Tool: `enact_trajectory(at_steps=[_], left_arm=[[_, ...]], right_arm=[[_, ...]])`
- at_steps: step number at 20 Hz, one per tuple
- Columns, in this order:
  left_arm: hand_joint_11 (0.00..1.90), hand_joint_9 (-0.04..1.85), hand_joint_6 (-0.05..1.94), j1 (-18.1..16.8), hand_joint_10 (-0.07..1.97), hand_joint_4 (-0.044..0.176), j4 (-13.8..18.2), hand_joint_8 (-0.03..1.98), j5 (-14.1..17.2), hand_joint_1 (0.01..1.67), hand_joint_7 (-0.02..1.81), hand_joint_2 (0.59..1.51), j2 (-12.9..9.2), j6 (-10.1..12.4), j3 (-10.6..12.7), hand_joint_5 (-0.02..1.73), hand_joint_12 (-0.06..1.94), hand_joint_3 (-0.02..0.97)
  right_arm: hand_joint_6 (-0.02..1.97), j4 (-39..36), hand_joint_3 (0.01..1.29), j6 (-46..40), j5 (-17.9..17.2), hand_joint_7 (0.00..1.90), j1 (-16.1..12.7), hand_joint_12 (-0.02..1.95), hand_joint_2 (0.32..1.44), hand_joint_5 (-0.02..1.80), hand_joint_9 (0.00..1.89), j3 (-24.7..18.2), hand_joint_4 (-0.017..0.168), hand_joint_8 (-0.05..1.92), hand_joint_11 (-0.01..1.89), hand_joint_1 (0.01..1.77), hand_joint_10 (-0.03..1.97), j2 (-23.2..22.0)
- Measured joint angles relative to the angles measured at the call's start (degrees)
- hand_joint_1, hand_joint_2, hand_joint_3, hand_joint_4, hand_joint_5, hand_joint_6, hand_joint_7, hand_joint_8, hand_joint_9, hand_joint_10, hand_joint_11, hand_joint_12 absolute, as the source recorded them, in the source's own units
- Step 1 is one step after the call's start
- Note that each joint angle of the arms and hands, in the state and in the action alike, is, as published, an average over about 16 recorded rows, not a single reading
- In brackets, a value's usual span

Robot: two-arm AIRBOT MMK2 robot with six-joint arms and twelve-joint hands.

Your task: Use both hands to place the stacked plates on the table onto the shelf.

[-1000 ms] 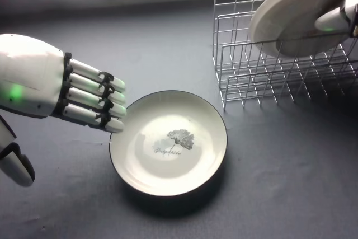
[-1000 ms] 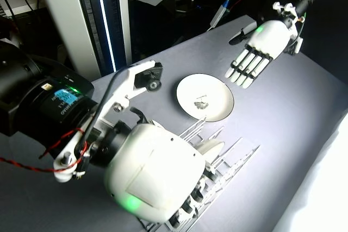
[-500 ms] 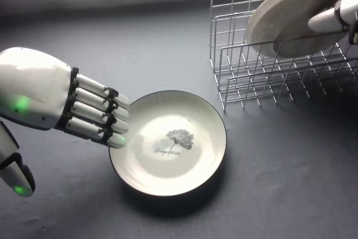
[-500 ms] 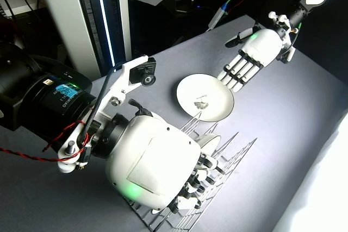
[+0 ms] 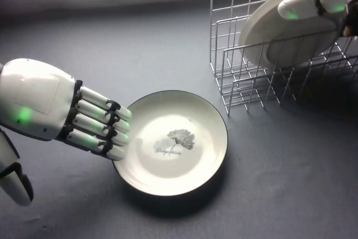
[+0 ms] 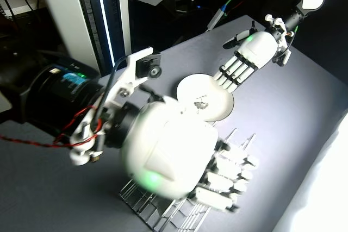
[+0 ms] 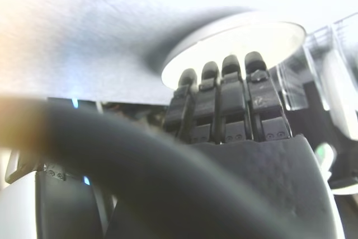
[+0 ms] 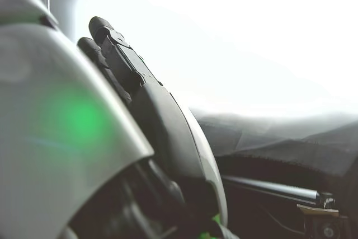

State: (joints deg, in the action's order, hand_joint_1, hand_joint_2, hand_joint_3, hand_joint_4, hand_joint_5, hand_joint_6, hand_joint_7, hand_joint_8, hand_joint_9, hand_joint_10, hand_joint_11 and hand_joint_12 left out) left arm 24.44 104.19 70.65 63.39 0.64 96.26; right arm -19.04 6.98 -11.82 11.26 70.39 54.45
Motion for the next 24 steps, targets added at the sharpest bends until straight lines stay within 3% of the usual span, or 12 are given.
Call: enact_trajectory(at_steps=[5,11,17,24], left_arm=[[0.02,0.02,0.0,1.1,0.01,-0.003,0.0,0.01,0.1,0.01,0.02,1.018,0.3,-0.6,0.2,0.01,0.01,0.008],[0.02,0.02,-0.01,2.6,0.01,-0.005,-0.5,0.01,0.0,0.01,0.02,1.02,0.4,-1.4,0.1,0.0,0.01,0.008],[0.02,0.02,-0.02,5.2,0.01,-0.007,-1.6,0.01,-0.7,0.01,0.02,1.019,0.3,-2.5,-0.7,-0.01,0.0,0.008],[0.02,0.02,-0.03,9.1,0.01,-0.009,-3.8,0.01,-2.5,0.01,0.02,1.014,-0.2,-3.8,-2.5,-0.01,-0.01,0.008]], right_arm=[[0.01,-6.3,0.01,0.6,-2.7,0.24,-1.5,0.64,1.03,0.22,0.24,-0.1,-0.006,0.02,0.02,0.92,-0.01,0.6],[0.01,-19.2,0.01,2.1,-8.7,0.21,-2.0,0.57,1.03,0.19,0.2,-0.1,-0.006,0.02,0.02,0.89,-0.01,1.6],[0.01,-33.9,0.01,4.9,-17.1,0.2,-0.7,0.56,1.04,0.19,0.2,-0.7,-0.001,0.02,0.02,0.88,-0.01,3.2],[0.01,-43.5,0.01,7.8,-23.6,0.19,2.1,0.55,1.04,0.19,0.19,-3.1,0.003,0.01,0.02,0.88,-0.01,4.5]])
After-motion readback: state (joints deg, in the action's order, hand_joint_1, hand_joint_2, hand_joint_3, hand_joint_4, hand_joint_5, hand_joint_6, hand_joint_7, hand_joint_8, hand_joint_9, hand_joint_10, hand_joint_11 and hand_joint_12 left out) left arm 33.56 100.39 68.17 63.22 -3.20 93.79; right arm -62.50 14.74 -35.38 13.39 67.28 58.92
